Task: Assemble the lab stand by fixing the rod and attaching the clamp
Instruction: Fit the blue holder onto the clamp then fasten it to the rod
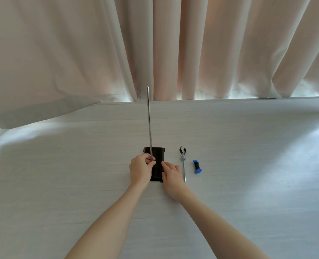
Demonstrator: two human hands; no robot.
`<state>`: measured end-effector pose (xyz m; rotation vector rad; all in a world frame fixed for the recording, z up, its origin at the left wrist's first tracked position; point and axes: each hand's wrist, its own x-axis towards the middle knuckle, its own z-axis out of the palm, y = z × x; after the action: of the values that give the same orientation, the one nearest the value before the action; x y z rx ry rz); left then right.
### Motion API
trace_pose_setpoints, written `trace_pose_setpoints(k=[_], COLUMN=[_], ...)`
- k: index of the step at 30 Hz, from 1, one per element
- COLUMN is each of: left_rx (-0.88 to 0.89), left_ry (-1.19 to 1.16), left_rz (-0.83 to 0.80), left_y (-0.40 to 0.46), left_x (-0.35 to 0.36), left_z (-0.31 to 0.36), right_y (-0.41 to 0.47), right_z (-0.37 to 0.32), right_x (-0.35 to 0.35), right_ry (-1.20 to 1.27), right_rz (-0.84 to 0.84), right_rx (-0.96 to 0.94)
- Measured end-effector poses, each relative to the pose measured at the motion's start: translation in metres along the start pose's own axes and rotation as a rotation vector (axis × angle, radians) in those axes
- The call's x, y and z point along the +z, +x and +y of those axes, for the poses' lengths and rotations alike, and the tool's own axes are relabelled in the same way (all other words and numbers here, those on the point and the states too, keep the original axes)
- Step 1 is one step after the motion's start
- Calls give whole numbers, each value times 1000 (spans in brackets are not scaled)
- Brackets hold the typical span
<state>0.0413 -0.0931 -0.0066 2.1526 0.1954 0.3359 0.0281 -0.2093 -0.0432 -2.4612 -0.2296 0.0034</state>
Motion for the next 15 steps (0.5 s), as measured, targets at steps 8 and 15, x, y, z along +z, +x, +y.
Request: trace_pose_setpoints(k=[8, 15], left_rx=[23, -5], left_ry=[-6, -190], left_rz=[16, 118], left_y=[-2, -15], left_x=[1, 2], left_z=[-8, -12], right_y=[-1, -4], right_z=[3, 21], right_x=[-3, -34], right_ry=[-119, -125], right_rz=[-56, 237], right_rx=[-71, -32])
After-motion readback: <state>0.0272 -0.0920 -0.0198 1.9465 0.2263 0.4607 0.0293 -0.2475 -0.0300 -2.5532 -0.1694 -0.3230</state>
